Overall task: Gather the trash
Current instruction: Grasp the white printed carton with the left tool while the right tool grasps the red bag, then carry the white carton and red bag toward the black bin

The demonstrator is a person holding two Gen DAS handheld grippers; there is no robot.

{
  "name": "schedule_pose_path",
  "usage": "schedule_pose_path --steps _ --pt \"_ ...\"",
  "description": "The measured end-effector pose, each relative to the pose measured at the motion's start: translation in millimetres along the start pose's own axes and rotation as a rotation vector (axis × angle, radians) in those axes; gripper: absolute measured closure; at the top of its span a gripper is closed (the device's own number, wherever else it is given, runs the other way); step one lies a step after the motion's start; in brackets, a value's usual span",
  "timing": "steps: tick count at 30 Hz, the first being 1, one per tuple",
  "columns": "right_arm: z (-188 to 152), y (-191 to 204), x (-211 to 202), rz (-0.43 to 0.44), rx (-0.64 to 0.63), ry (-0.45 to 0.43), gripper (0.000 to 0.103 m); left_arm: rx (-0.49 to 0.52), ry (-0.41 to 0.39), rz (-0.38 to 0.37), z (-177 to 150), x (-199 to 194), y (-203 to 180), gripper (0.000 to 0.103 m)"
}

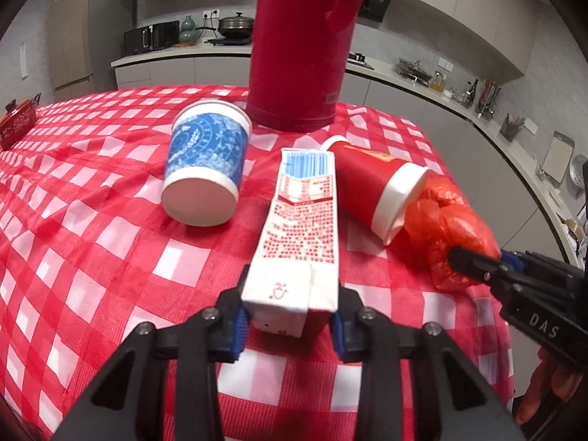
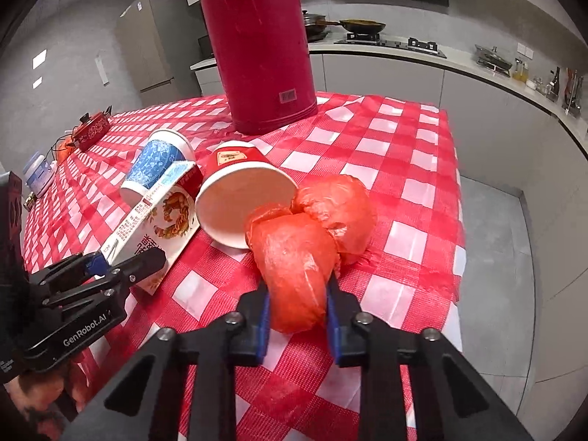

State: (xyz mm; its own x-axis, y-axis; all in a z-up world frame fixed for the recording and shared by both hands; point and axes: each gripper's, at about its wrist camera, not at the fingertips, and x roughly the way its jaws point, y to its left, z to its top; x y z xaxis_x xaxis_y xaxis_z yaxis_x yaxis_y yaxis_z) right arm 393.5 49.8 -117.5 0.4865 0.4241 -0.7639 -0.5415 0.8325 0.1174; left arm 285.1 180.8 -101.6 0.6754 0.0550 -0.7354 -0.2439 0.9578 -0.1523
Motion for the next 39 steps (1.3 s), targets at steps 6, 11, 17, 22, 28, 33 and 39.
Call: schedule_pose_path --steps 6,11,17,22,28,33,39 --pt "-7 -2 -20 -0.002 0.009 -0.024 0.082 0.022 -0.026 0.001 -4 -17 -4 0.066" --pt "-15 -1 -43 -0.003 0.007 -0.052 0.082 0.033 -0.042 0.011 -14 -36 -7 0.066" --pt "-29 -4 -78 -0.001 0.015 -0.088 0.082 0.049 -0.059 0.018 -26 -59 -17 0.066" --pt "-45 -6 -105 -0.011 0.021 -0.108 0.082 0.063 -0.071 0.004 -38 -79 -34 0.066" --pt "-71 -13 -139 -0.027 0.039 -0.125 0.082 0.095 -0.077 -0.025 -56 -98 -61 0.066" --pt "-95 -27 -169 -0.051 0.059 -0.138 0.082 0.13 -0.075 -0.056 -70 -110 -88 0.066" --pt "-123 -49 -204 -0.085 0.095 -0.154 0.082 0.179 -0.079 -0.101 -82 -123 -124 0.066"
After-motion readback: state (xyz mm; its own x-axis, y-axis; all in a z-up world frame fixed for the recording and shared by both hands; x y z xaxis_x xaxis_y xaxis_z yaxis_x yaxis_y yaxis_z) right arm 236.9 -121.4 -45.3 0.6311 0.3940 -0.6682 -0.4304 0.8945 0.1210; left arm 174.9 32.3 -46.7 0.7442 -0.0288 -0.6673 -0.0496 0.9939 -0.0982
